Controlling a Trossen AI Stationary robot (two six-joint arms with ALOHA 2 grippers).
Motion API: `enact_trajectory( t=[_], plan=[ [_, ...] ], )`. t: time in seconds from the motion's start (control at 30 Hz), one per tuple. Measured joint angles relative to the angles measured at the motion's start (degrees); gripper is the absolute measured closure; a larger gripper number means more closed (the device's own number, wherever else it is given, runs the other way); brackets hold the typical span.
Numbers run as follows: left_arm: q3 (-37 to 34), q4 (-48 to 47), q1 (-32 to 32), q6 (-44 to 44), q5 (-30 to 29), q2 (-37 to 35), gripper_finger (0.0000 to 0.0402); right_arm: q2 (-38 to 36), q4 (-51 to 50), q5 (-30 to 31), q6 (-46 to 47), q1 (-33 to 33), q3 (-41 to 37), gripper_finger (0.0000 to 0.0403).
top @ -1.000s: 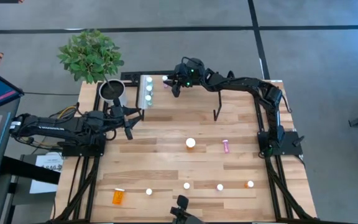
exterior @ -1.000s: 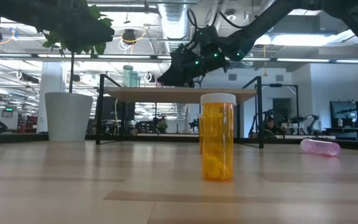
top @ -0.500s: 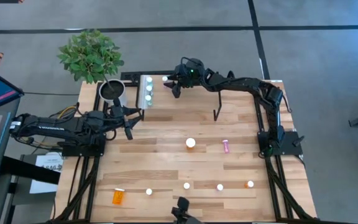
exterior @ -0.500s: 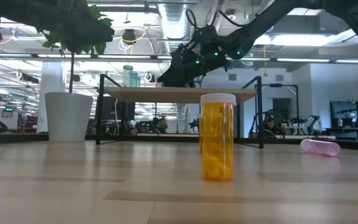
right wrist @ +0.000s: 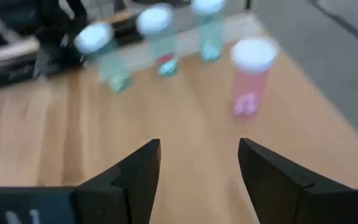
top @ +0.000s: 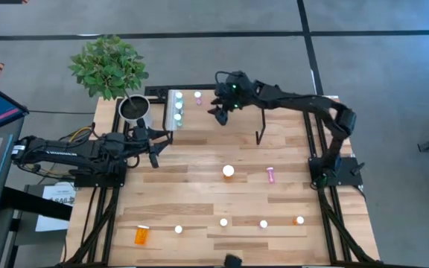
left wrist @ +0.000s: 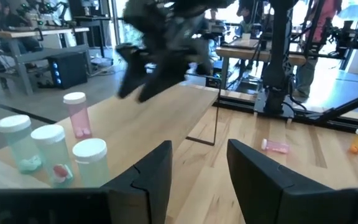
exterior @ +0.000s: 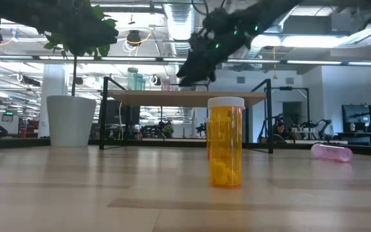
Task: Pick and place medicine bottles onto shelf by color
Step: Put the bottom pink pill bottle on the shelf aligned with the other pink pill bottle
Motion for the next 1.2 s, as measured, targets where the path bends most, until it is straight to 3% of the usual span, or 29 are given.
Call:
enact_trajectory(
  t=[0.17, 0.37, 0.6, 0.7, 0.9, 1.03, 1.2],
  plan=[
    [0.0, 0.1, -0.1, -1.2, 0.0, 0.0, 0.026, -6.3, -11.0, 4.6, -0.3, 5.4, 0.0, 0.0164],
    [0.0, 0.2, -0.1, -2.2, -0.2, 0.0, 0.026, -9.7, -20.6, 22.2, 3.0, 18.9, 0.0, 0.0164],
    [0.0, 0.0, -0.6, -8.6, 8.5, 0.0, 0.026, -13.7, -35.0, 31.5, 16.1, 36.5, 0.0, 0.0164],
    [0.0, 0.2, -2.7, -9.9, 10.0, 0.0, 0.026, -14.9, -38.9, 34.2, 24.2, 43.6, 0.0, 0.0164],
    [0.0, 3.5, -8.2, -10.5, 7.0, 0.3, 0.026, -15.4, -47.0, 41.1, 42.8, 55.6, 0.0, 0.0164],
    [0.0, 6.3, -10.5, -9.0, 5.9, 1.2, 0.0261, -14.1, -51.6, 41.2, 52.3, 61.9, 0.0, 0.0164],
    [0.0, 8.8, -11.0, -5.1, 5.0, 3.2, 0.0261, -10.9, -51.7, 41.1, 57.4, 67.9, 0.0, 0.0164]
  ],
)
